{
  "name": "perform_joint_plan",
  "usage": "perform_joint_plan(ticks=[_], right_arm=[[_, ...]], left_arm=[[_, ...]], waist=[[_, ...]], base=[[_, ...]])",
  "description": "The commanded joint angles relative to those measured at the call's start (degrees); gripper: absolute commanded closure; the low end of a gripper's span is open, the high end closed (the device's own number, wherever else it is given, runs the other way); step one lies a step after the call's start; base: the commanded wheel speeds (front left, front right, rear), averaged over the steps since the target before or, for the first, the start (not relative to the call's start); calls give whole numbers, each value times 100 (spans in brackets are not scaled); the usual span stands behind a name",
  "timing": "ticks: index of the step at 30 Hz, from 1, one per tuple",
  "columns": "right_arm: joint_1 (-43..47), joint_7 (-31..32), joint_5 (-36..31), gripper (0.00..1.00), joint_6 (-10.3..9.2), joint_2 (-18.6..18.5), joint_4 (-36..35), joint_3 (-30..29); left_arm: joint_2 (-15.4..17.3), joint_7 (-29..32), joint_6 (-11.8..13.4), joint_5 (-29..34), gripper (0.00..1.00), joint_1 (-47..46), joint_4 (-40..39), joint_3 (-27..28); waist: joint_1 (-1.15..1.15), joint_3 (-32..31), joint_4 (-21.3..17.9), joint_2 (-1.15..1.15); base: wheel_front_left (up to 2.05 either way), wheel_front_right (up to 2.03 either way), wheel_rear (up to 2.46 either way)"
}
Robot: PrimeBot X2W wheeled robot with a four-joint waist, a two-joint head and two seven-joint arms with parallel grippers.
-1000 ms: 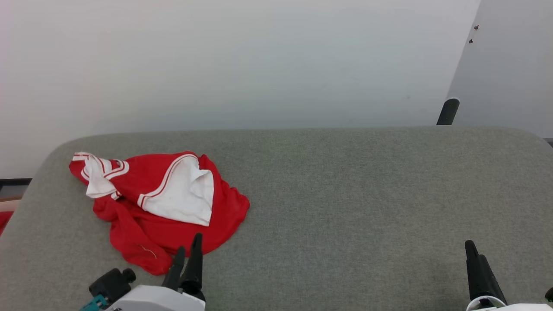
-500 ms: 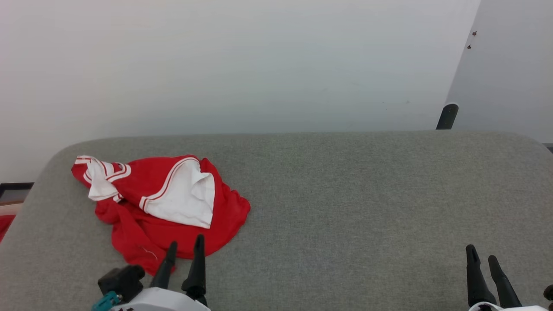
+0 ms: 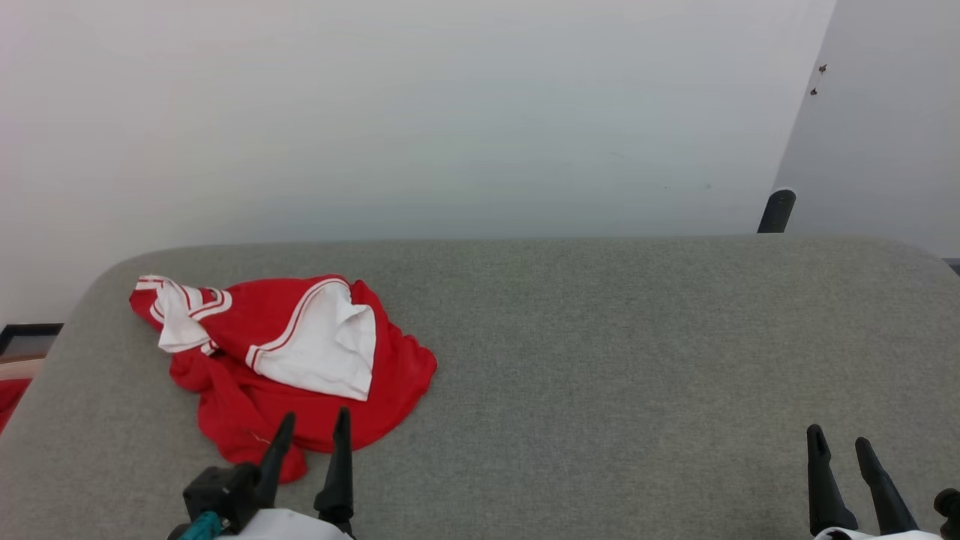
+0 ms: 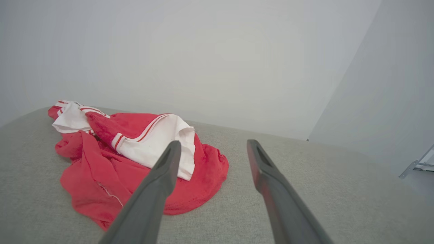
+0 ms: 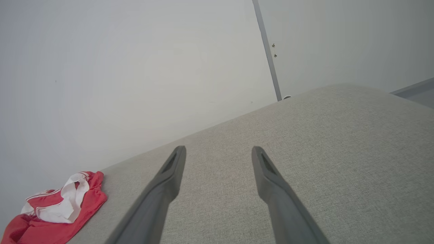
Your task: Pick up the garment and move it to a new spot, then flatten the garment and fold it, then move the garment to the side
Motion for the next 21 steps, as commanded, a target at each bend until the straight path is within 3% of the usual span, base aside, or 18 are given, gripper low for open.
perform_joint_plan(ticks=[1,21], right_arm=[[48,-42,-168,0,3,5,-51,-24],[129,-202,-967,0,4,5,-114,-63]], left_arm=[[8,-59,-10,237,0,16,-38,27],[-128,-262,-195,1360,0,119,-110,206]], waist=[[0,-13,2,0],[0,-131,27,0]], base=[[0,0,0],[0,0,0]])
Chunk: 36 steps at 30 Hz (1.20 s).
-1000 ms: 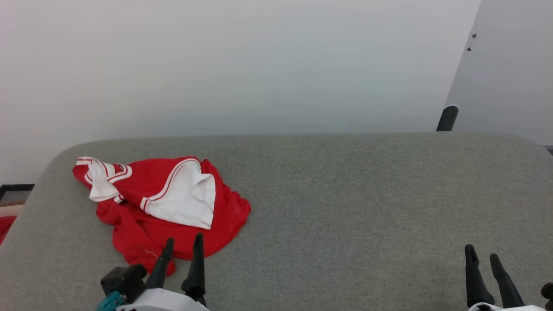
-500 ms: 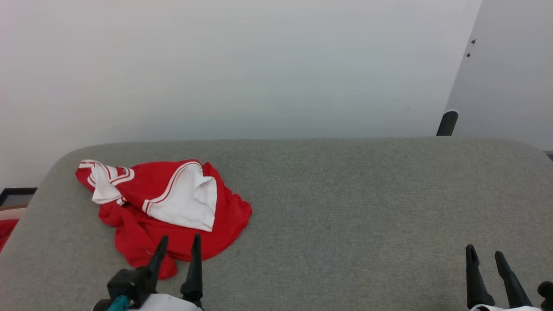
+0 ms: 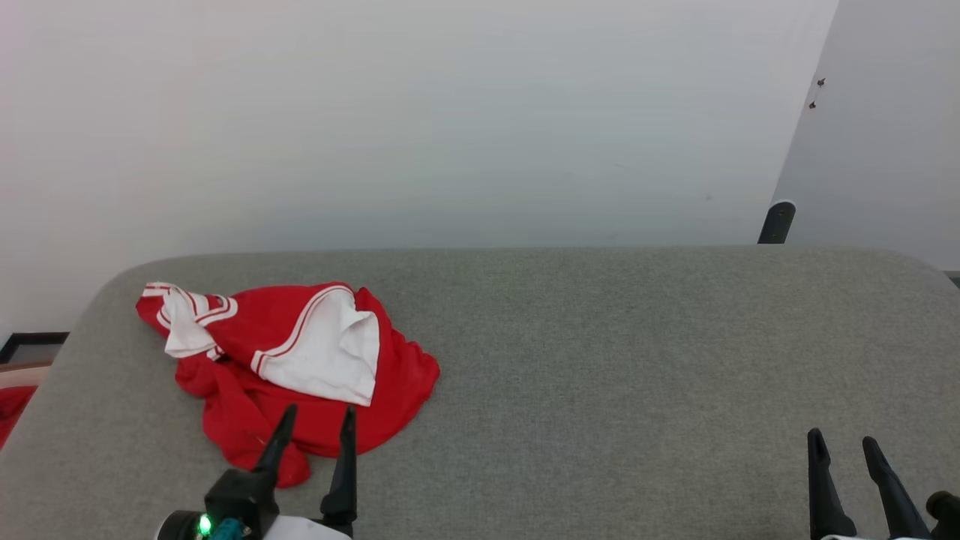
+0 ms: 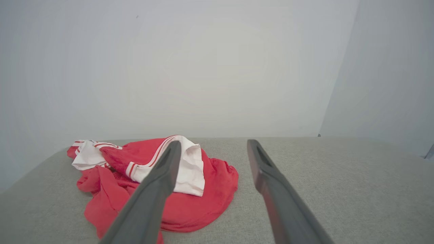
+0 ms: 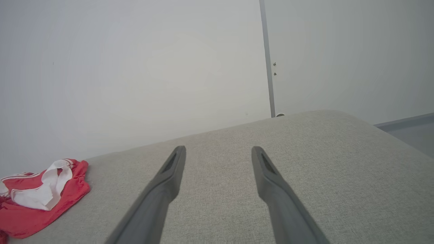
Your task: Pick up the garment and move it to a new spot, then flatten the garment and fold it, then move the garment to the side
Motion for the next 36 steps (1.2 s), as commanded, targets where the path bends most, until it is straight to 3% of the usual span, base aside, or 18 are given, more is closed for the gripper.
perform_joint_plan(ticks=[1,8,27,36], right_arm=[[62,-49,-78,0,4,5,-30,-3],[80,-107,-357,0,4,3,-45,-5],[103,-124,-339,0,4,4,-37,-13],[143,-109,-318,0,4,5,-64,13]], left_arm=[[3,-45,-18,136,0,50,-26,9],[-24,-113,-71,462,0,60,-47,33],[-90,-95,-183,480,0,51,20,122],[-100,-95,-178,458,0,-56,88,258]], waist=[[0,-8,0,0],[0,-53,6,0],[0,-69,31,0],[0,-108,368,0]], base=[[0,0,0],[0,0,0],[0,0,0],[0,0,0]])
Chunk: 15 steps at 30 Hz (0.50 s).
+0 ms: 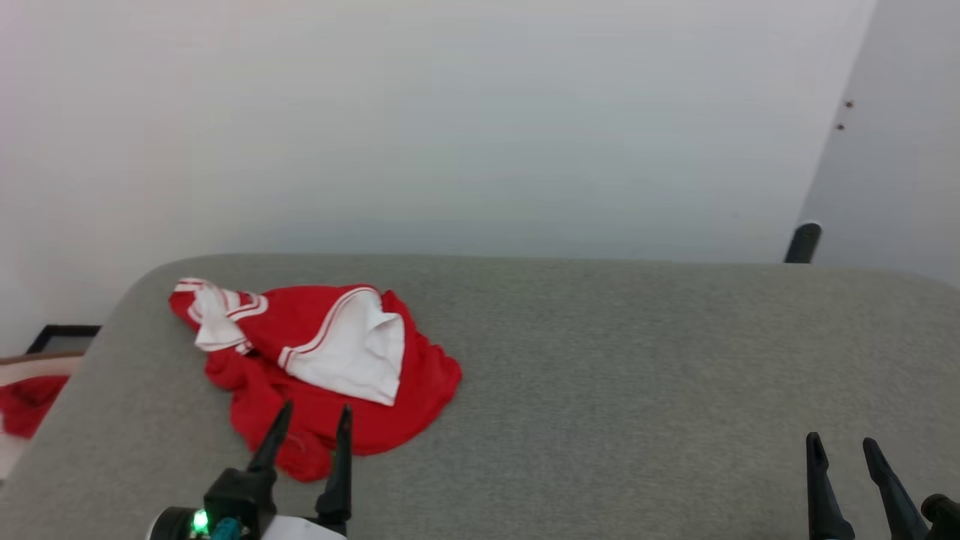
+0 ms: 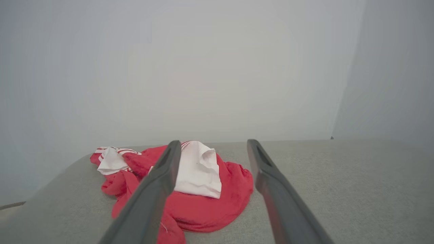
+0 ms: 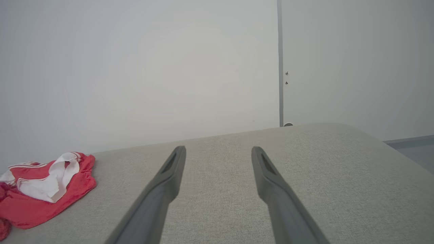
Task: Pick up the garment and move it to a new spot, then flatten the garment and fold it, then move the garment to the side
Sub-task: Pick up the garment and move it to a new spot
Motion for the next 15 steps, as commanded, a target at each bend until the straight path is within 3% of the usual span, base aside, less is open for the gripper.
perform_joint_plan(ticks=[1,15], right_arm=[[62,-17,38,0,4,6,-11,31],[-121,-119,201,0,4,7,186,439]], left_arm=[[6,3,13,20,0,-41,27,57],[162,3,136,125,0,-139,113,392]], waist=[[0,-28,196,0],[0,-88,1387,0]], base=[[0,0,0],[0,0,0]])
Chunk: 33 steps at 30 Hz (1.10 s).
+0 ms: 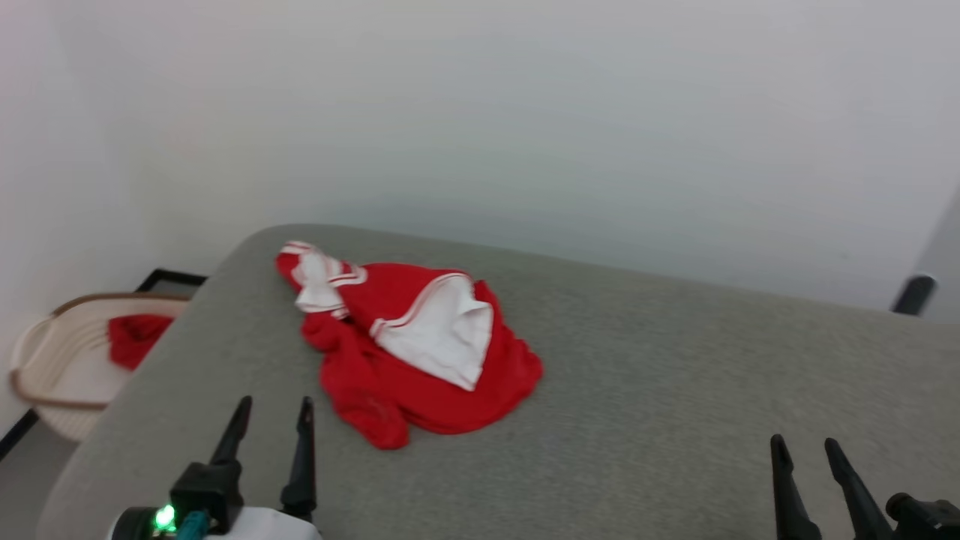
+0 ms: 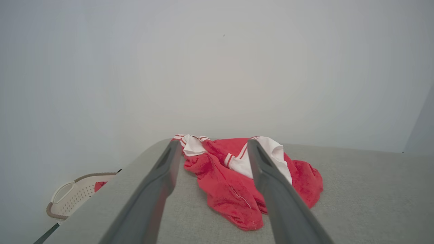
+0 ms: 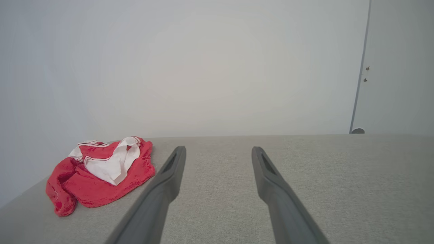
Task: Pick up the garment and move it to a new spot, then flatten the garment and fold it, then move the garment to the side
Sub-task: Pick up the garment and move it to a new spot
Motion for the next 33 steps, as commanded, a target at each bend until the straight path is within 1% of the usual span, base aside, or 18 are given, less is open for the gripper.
perform_joint_plan(ticks=[1,5,11,14,18,22,26,27,29,32,33], right_arm=[[-80,-43,43,0,4,8,37,66],[-106,-84,87,0,4,8,89,178],[-251,-115,64,0,4,7,174,273],[-304,-127,62,0,4,7,210,294],[-233,-147,63,0,4,7,256,283],[-209,-129,37,0,4,6,250,311],[-229,-76,-6,0,4,6,217,339],[-229,-76,-6,0,4,6,217,339],[-243,-34,-37,0,4,6,192,360],[-272,29,-95,0,4,6,144,377],[-303,66,-131,0,4,5,108,383]], left_arm=[[47,3,40,27,0,-31,11,58],[67,3,71,48,0,-11,-12,128],[64,3,103,-18,0,44,-99,259],[47,3,104,-48,0,48,-94,289],[62,3,10,-123,0,-68,43,265],[168,55,-112,-343,0,-362,324,210],[416,509,-208,-697,0,-828,476,69],[416,509,-208,-697,0,-828,476,69],[579,858,-235,-928,0,-1084,522,-23],[866,1568,-247,-1379,0,-1496,581,-249],[1132,2044,-251,-1706,0,-1757,619,-453]], waist=[[0,-26,443,0],[0,-27,703,0],[0,71,832,0],[0,78,839,0],[0,48,800,0],[0,98,627,0],[0,220,365,0],[0,220,365,0],[0,302,217,0],[0,452,-14,0],[0,550,-170,0]], base=[[0,0,0],[0,0,0],[0,0,0],[0,0,0],[0,0,0],[0,0,0],[0,0,0],[0,0,0],[0,0,0],[0,0,0],[0,0,0]])
